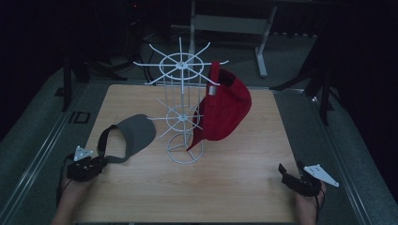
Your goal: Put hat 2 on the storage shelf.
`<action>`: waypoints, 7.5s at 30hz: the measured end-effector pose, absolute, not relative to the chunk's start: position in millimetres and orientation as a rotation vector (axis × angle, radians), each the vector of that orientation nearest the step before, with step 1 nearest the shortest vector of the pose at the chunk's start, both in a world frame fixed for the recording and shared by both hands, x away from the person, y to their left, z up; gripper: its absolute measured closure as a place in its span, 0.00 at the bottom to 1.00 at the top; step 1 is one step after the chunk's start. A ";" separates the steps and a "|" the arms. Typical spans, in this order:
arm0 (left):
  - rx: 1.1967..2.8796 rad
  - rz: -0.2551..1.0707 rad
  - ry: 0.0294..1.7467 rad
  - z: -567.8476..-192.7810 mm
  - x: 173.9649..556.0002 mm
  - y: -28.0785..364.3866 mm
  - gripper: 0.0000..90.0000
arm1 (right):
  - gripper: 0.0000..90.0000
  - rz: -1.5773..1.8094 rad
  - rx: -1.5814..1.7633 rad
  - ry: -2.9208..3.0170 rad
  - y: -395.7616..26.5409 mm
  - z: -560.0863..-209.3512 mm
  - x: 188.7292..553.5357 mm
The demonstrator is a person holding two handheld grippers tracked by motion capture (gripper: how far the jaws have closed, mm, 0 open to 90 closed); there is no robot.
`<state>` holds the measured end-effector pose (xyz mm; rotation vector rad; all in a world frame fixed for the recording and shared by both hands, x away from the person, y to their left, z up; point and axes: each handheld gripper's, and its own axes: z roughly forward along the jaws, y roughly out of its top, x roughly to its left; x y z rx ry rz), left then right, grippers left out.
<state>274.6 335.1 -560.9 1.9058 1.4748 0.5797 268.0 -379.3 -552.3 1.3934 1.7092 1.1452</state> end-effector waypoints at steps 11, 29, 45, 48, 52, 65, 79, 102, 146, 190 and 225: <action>1.860 0.658 1.278 -541.1 267.8 323.6 0.96 | 0.21 1.151 1.394 1.709 -379.5 -551.9 267.6; 1.835 0.762 1.042 -484.5 267.9 304.5 0.96 | 0.21 1.172 1.406 1.700 -381.3 -551.4 266.4; 1.795 0.785 0.890 -435.2 277.8 291.7 0.96 | 0.21 1.182 1.406 1.698 -382.3 -551.5 266.3; 1.771 0.780 0.869 -427.2 277.2 291.0 0.96 | 0.21 1.188 1.408 1.694 -382.5 -551.4 266.2; 1.763 0.776 0.840 -416.7 274.4 287.5 0.96 | 0.21 1.191 1.406 1.694 -382.7 -551.4 265.9; 1.764 0.815 0.768 -371.4 256.6 289.3 0.96 | 0.21 1.215 1.422 1.689 -384.5 -550.5 265.2; 1.691 0.849 0.650 -319.4 255.3 280.8 0.96 | 0.21 1.213 1.413 1.699 -383.6 -550.8 264.7; 1.606 0.884 0.541 -255.4 265.6 258.3 0.96 | 0.21 1.208 1.409 1.710 -382.9 -551.2 265.2; 1.681 0.808 0.511 -233.5 307.9 209.5 0.95 | 0.21 1.222 1.420 1.708 -384.5 -551.4 265.7; 1.682 0.700 0.557 -282.2 295.8 233.4 0.82 | 0.21 1.213 1.414 1.712 -383.7 -551.5 265.7; 1.697 0.643 0.715 -415.3 274.4 272.1 0.79 | 0.21 1.203 1.393 1.714 -382.2 -551.9 264.8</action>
